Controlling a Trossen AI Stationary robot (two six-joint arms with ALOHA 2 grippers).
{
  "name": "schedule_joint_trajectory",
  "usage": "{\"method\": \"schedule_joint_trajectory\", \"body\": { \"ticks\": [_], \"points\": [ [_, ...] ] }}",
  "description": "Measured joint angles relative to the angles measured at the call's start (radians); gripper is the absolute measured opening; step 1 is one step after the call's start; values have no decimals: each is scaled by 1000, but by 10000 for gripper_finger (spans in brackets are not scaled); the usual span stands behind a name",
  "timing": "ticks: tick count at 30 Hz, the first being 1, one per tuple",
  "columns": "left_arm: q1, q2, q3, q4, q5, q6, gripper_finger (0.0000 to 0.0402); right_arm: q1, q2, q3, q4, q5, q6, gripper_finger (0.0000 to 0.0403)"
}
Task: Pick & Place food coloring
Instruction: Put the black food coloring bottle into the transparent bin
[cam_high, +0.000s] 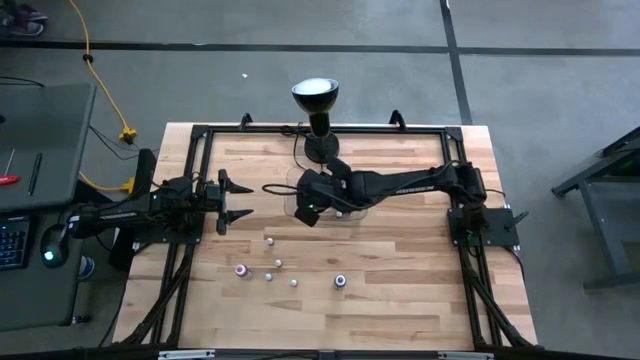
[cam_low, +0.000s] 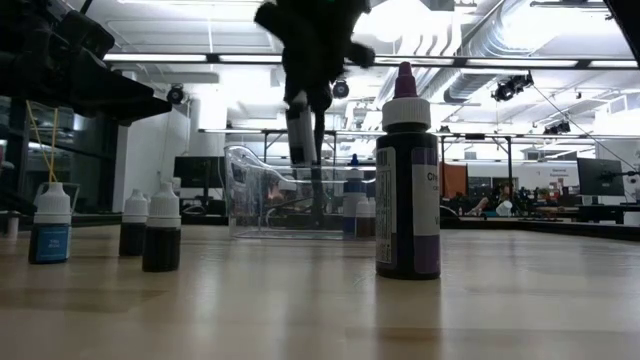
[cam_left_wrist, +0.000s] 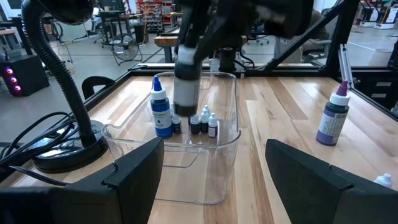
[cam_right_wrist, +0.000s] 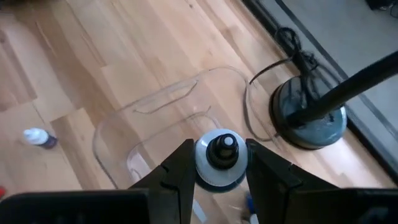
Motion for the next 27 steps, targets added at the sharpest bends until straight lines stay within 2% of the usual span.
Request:
{"method": "schedule_joint_trajectory", "body": {
  "ticks": [4,11,27],
  "points": [
    [0,0,0,0,0,0,278,-19,-29,-131,156,-28,7,110],
    [0,0,0,0,0,0,278,-56,-30,-244,344,-79,23,109],
    [0,0,0,0,0,0,278,-117,3,-265,455,-78,24,109]
  ]
}}
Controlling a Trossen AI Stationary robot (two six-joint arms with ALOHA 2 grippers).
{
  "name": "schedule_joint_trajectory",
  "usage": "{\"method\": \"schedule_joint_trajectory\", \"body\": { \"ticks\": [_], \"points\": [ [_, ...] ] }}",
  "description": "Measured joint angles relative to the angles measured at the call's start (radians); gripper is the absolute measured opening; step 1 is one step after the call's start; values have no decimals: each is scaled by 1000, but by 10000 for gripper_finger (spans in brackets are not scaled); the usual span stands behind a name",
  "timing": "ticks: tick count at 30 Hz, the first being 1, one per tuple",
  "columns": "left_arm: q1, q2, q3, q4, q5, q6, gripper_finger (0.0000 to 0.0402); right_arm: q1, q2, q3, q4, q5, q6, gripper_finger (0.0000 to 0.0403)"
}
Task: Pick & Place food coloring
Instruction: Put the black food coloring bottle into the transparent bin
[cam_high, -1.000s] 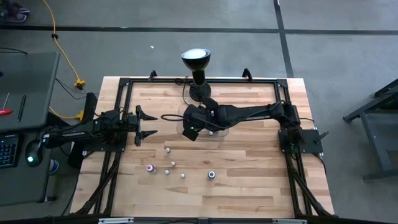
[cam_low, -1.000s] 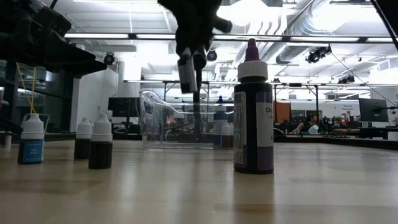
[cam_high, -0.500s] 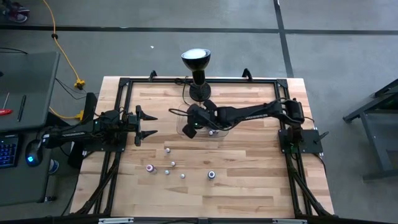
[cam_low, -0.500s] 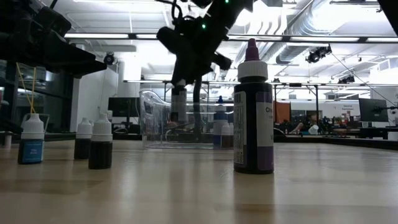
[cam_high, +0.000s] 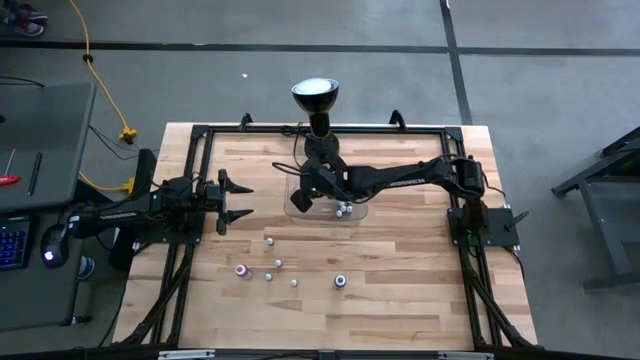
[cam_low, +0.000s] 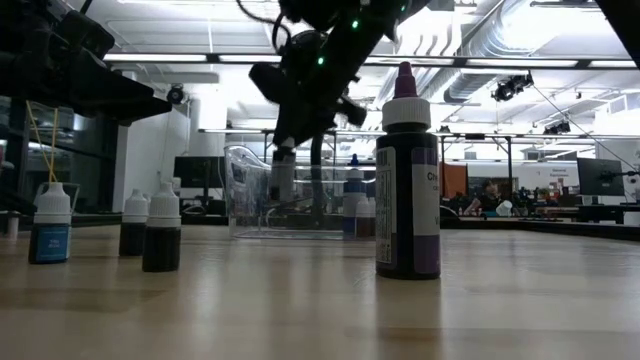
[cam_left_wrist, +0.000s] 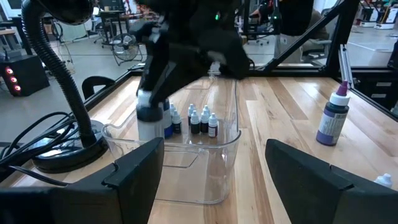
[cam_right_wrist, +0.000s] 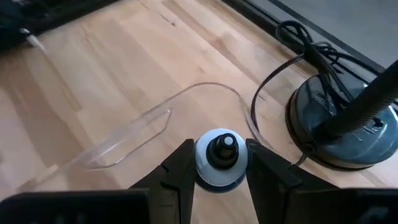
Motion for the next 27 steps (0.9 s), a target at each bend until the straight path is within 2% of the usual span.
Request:
{"method": "schedule_joint_trajectory", "body": {
  "ticks": [15,21,27],
  "points": [
    [0,0,0,0,0,0,278,-27,58,7,41,-41,26,109],
    [0,0,0,0,0,0,278,-39,98,80,25,-70,-2,109],
    [0,0,0,0,0,0,278,-52,104,93,-12,-73,-2,109]
  ]
}}
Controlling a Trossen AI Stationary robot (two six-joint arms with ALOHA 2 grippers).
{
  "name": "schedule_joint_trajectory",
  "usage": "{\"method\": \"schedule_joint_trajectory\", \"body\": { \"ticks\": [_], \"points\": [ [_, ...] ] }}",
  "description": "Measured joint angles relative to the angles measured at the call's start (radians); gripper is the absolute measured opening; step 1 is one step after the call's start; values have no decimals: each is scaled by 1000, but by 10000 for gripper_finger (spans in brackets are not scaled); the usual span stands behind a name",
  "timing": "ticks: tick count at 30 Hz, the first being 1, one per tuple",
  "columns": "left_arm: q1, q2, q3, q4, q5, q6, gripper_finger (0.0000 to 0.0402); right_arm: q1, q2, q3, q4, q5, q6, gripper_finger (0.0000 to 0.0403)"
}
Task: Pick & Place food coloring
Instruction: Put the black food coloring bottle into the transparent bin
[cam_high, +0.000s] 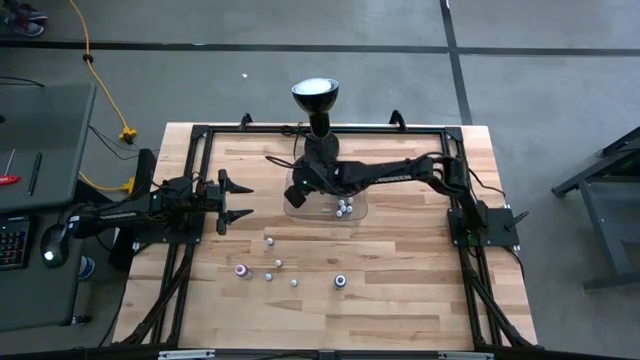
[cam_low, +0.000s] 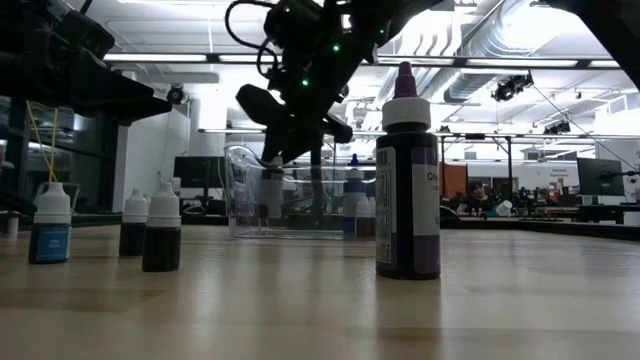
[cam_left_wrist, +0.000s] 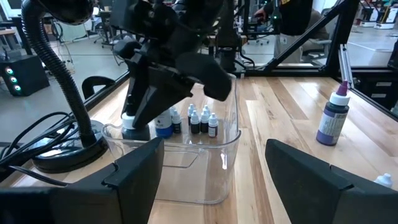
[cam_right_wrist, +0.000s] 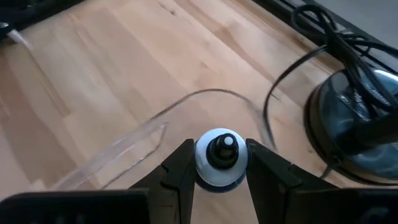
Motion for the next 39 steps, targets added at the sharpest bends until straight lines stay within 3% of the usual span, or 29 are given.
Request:
{"method": "schedule_joint_trajectory", "body": {
  "ticks": [17,26,39],
  "points": [
    [0,0,0,0,0,0,278,-19,26,0,-4,-77,-4,110],
    [0,0,0,0,0,0,278,-19,27,0,-10,-76,-8,166],
    [0,0,0,0,0,0,278,-18,15,1,-8,-76,-34,186]
  ]
}}
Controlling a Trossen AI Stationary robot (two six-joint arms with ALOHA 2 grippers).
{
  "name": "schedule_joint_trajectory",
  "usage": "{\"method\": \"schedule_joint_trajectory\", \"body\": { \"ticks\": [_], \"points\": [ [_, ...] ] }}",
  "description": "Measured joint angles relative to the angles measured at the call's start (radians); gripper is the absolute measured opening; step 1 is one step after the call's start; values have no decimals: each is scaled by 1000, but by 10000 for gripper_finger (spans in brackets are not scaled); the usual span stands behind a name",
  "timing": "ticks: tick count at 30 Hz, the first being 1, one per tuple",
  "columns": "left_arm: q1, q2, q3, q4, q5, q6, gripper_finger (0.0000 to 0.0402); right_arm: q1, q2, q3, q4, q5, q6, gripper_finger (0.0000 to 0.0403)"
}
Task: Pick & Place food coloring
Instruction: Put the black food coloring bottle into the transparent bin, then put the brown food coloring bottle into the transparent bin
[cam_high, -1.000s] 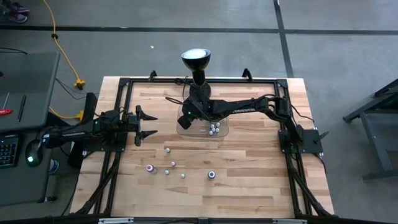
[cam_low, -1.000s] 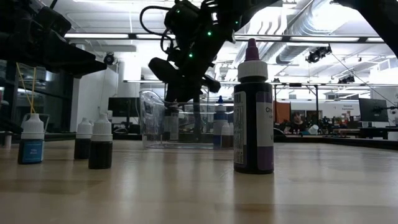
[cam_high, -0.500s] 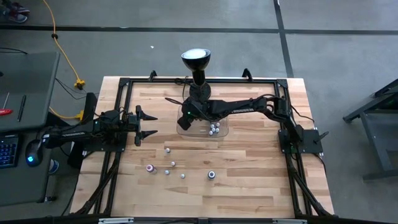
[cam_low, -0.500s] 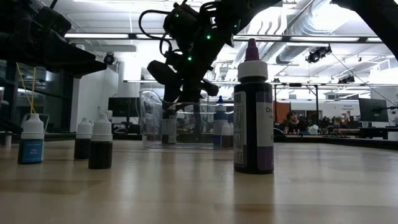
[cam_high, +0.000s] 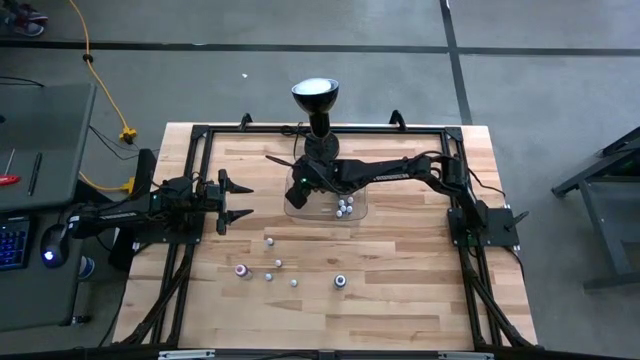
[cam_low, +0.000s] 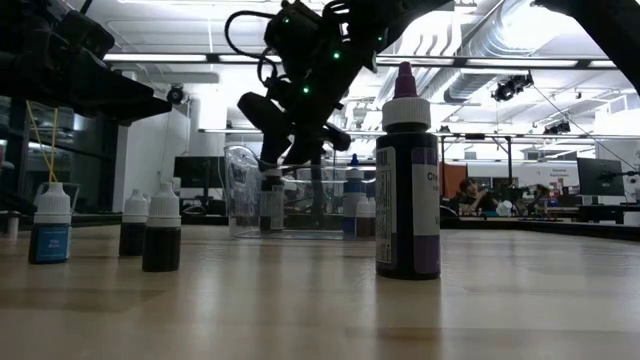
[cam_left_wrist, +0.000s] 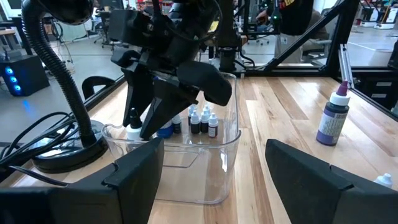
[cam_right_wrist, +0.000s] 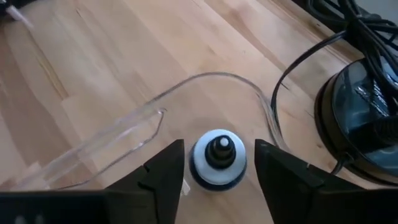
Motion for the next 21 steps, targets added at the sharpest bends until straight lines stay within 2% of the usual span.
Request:
{"method": "schedule_joint_trajectory", "body": {
  "ticks": [7,11,21],
  "points": [
    [0,0,0,0,0,0,278,17,0,46,-7,-29,-18,215],
    [0,0,0,0,0,0,278,32,-8,87,-77,-30,-22,220],
    [0,0,0,0,0,0,278,73,-123,114,-274,88,-45,221]
  ]
}}
